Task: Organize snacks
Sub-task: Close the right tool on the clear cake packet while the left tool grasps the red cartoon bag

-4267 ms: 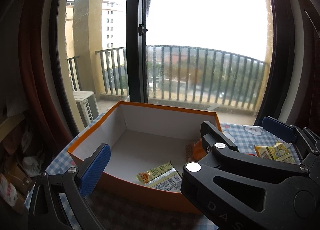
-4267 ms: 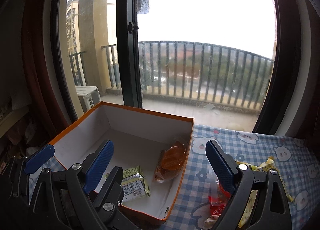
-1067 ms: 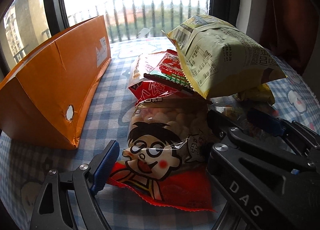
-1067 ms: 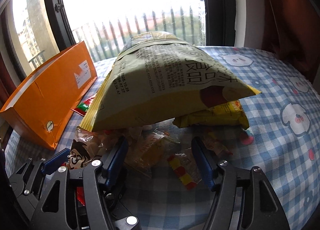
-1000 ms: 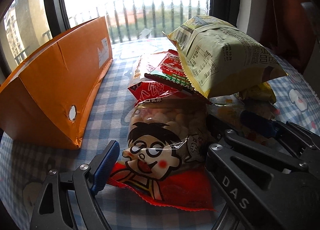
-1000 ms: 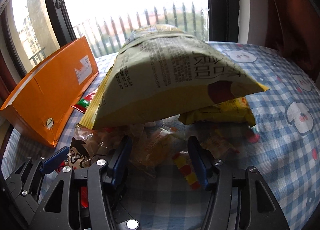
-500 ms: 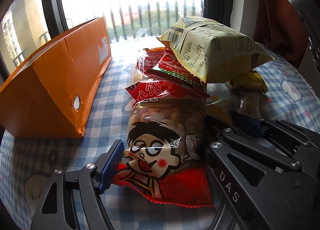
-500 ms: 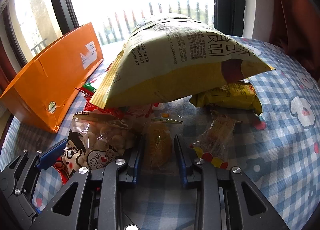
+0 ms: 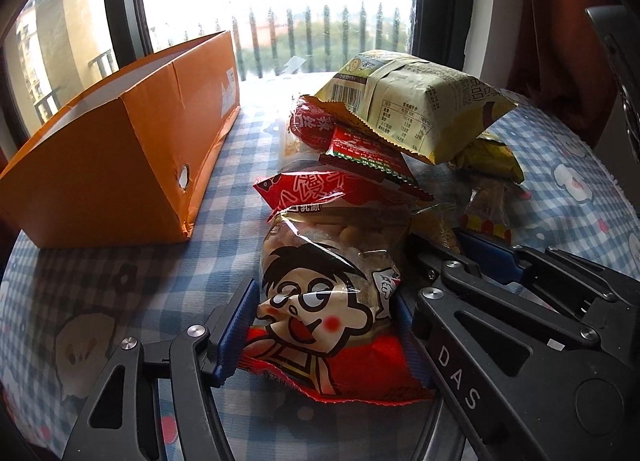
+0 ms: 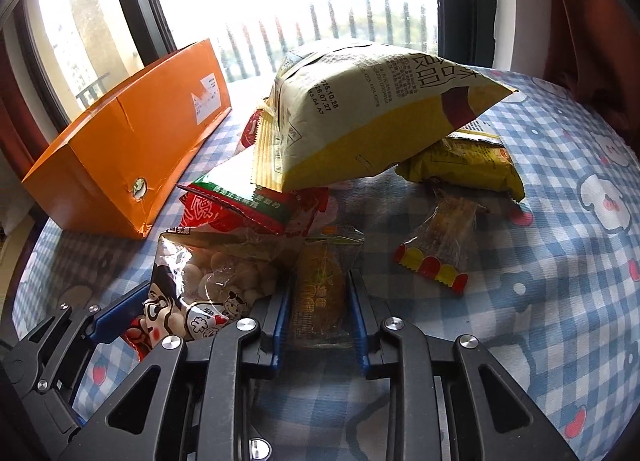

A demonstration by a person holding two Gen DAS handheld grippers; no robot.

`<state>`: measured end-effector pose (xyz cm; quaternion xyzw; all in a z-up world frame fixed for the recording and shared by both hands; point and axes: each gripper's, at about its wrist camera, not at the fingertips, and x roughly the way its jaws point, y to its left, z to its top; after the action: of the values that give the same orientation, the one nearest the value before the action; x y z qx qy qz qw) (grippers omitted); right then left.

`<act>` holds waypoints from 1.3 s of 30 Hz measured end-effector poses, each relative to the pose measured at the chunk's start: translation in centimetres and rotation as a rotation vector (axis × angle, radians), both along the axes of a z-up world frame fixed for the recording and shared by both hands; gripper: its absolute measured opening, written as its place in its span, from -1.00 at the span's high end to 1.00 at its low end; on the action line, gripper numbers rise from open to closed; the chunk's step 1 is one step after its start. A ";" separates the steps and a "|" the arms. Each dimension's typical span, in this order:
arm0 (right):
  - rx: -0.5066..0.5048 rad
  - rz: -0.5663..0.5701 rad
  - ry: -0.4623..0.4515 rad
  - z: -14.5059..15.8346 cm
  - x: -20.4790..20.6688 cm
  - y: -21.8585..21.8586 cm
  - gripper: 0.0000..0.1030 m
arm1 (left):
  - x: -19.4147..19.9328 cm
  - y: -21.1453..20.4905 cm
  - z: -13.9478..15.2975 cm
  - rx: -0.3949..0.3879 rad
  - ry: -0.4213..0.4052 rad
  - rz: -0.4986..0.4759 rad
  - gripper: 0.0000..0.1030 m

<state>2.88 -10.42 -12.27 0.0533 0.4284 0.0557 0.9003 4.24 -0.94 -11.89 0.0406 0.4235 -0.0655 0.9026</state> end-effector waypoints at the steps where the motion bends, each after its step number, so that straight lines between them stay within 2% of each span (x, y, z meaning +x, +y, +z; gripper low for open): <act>1: 0.002 0.002 -0.004 0.2 -0.1 0.1 0.43 | -0.1 0.1 0.2 -0.004 -0.005 0.003 -0.29; 7: 0.000 0.011 -0.036 1.4 -0.5 0.7 0.45 | -0.8 0.7 1.2 -0.017 -0.038 0.015 -0.16; 22: -0.004 0.053 -0.133 5.0 -1.8 2.6 0.45 | -2.5 2.5 4.5 -0.046 -0.145 0.065 -0.13; 39: -0.018 -0.013 -0.263 10.3 -3.0 2.5 0.45 | -2.9 2.2 9.2 -0.097 -0.260 0.004 -0.12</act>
<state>-0.13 -7.89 -1.95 0.0403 0.3068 0.0524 0.9495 1.39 1.24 -2.72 0.0042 0.2993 -0.0785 0.9509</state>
